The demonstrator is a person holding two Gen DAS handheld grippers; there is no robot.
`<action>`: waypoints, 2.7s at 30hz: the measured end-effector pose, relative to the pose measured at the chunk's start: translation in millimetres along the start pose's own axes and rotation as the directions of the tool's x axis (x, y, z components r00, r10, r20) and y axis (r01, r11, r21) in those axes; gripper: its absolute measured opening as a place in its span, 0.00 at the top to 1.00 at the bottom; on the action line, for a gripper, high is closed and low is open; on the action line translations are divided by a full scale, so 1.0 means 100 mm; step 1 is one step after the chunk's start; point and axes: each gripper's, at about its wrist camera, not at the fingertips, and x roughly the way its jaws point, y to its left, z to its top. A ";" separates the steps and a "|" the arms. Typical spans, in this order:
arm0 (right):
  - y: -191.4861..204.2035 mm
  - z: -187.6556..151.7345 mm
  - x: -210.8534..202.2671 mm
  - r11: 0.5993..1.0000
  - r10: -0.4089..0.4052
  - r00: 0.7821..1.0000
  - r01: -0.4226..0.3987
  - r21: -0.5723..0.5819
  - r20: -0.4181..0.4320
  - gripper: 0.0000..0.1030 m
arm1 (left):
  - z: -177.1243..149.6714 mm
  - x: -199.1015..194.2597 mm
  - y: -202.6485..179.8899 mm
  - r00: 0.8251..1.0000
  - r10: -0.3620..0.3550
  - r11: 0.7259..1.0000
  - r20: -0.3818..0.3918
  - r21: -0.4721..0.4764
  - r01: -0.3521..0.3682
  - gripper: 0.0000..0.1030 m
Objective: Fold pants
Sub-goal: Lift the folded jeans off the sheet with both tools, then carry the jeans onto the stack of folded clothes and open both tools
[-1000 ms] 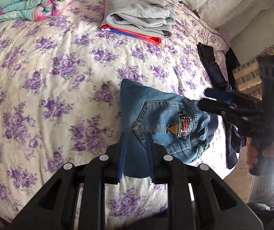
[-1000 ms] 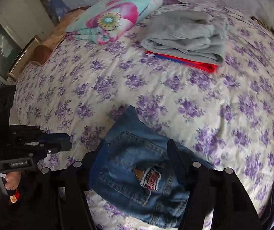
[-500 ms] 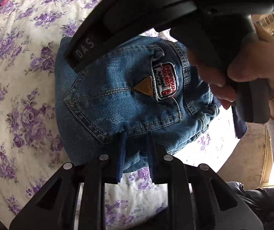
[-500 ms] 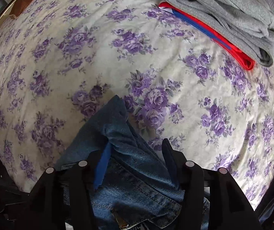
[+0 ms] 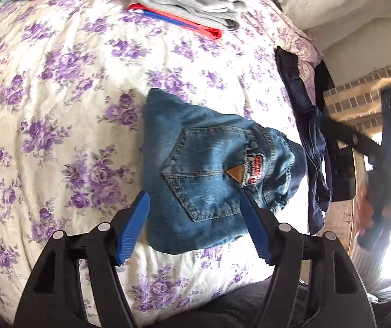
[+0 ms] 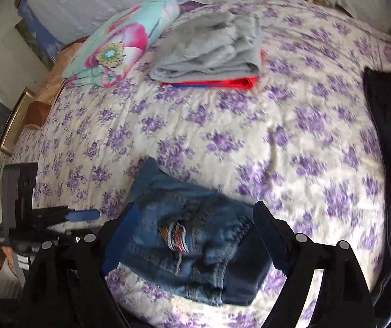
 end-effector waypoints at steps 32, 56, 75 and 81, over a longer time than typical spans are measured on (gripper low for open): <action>-0.81 -0.93 1.24 0.855 0.357 0.933 -0.305 0.420 -0.049 0.22 | 0.17 0.93 0.17 0.986 0.006 0.995 -0.164 -0.097 -0.022 0.11; 0.04 -0.44 0.60 0.975 0.154 0.988 -0.156 0.157 0.021 0.48 | 0.21 0.05 -0.41 0.995 0.067 0.994 0.081 0.076 -0.073 0.68; -0.39 3.28 1.06 0.965 0.219 0.973 -0.226 0.133 0.067 0.47 | 3.94 -0.17 -0.33 0.973 0.153 0.984 0.175 0.070 -0.167 0.62; -0.63 3.19 1.53 0.939 0.305 0.946 -0.317 0.130 0.110 0.32 | 3.98 0.47 0.25 0.970 0.215 0.976 0.116 -0.003 -0.216 0.10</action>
